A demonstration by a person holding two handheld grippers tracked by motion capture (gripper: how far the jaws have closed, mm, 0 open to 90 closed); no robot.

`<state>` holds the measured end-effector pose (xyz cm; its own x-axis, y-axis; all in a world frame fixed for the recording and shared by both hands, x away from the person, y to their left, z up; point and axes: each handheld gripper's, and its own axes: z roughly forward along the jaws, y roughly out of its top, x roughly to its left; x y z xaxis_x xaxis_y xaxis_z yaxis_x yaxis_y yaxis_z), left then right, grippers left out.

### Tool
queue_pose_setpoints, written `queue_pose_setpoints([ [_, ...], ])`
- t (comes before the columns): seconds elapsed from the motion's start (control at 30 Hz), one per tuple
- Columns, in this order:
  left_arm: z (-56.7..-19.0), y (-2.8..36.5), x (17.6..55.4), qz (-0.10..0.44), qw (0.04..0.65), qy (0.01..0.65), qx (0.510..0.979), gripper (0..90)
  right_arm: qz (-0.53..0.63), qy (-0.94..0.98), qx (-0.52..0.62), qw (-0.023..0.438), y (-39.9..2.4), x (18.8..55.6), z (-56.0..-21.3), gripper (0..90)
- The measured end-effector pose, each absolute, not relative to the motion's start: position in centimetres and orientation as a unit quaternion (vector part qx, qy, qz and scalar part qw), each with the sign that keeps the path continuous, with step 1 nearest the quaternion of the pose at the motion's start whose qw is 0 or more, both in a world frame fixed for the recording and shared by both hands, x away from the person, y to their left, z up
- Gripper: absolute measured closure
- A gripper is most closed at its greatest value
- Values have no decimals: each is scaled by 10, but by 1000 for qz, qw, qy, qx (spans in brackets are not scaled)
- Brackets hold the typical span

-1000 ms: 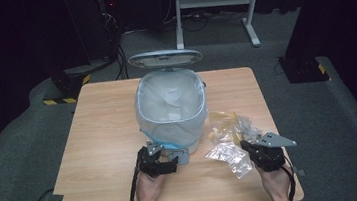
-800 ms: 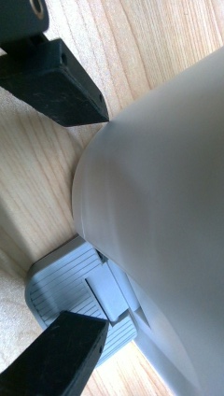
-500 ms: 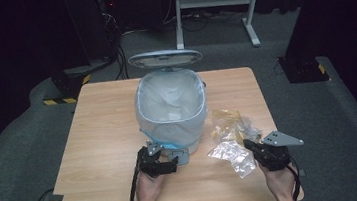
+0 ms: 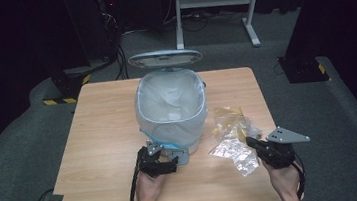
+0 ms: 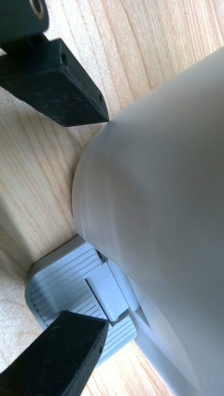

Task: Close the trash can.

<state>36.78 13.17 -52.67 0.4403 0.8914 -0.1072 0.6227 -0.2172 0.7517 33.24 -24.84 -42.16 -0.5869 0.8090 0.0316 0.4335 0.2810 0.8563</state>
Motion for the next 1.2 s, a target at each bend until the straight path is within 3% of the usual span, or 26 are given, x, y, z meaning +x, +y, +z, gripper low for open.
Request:
queue_pose_setpoints([
  [1.2,-527,132,368,174,378,500,760,36,494,768,363,185,-253,337,-361,900],
])
